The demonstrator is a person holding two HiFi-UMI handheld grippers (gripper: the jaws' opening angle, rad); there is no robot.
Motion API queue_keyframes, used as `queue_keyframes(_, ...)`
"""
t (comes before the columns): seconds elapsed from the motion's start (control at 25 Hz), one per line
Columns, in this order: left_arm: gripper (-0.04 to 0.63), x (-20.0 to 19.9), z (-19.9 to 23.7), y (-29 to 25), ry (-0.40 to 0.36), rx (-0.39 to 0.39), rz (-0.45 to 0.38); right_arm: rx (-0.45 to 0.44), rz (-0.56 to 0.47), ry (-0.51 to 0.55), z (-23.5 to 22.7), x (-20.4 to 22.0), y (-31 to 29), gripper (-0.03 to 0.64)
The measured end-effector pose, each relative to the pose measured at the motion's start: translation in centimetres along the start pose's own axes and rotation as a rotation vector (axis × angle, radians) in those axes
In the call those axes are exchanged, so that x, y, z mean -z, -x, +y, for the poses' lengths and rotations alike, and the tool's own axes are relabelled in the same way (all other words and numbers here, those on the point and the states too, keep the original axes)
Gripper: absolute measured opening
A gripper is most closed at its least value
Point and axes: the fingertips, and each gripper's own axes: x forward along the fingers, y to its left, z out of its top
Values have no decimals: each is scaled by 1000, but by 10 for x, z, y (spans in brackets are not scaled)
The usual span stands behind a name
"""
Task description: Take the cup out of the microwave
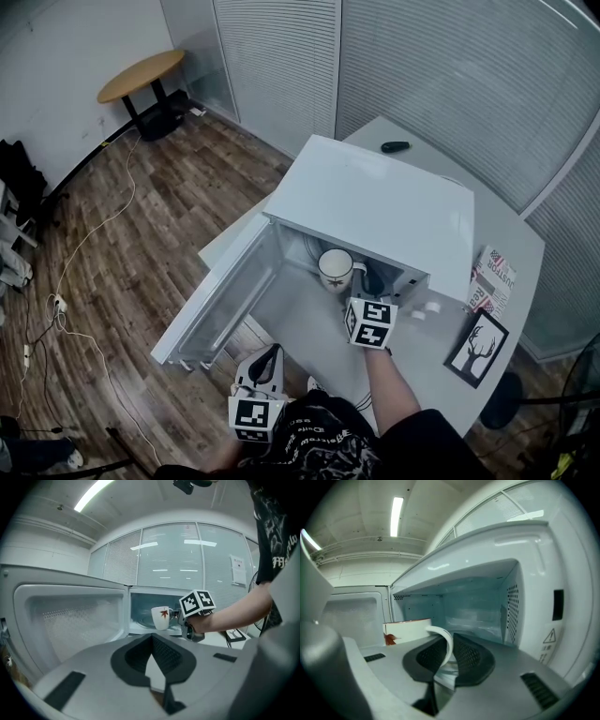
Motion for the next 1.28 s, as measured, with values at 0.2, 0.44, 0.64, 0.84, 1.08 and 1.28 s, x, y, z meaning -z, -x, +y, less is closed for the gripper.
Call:
queue_keyframes(0.2,5,-1,-4,4,6,11,-11,-12,-14,10,5,-4,16,44)
queue_keyframes(0.44,5,-1,-11,9,0,32,-17,-1,-28,-11,7,-4,39,46)
queue_keyframes(0.64,5,-1,-17,14,-4,54,-29,0,-33,-13,13,-2,57,46)
queue_keyframes(0.84,5,-1,-23,19,-2,74,-44,16,-31,-29,13,4,76,46)
queue_keyframes(1.08,5,-1,-26,23,2,98,-53,33,-31,-36,13,7,95,46)
queue_keyframes(1.28,5,-1,-31,24,14,126,-57,62,-30,-48,8,7,116,48)
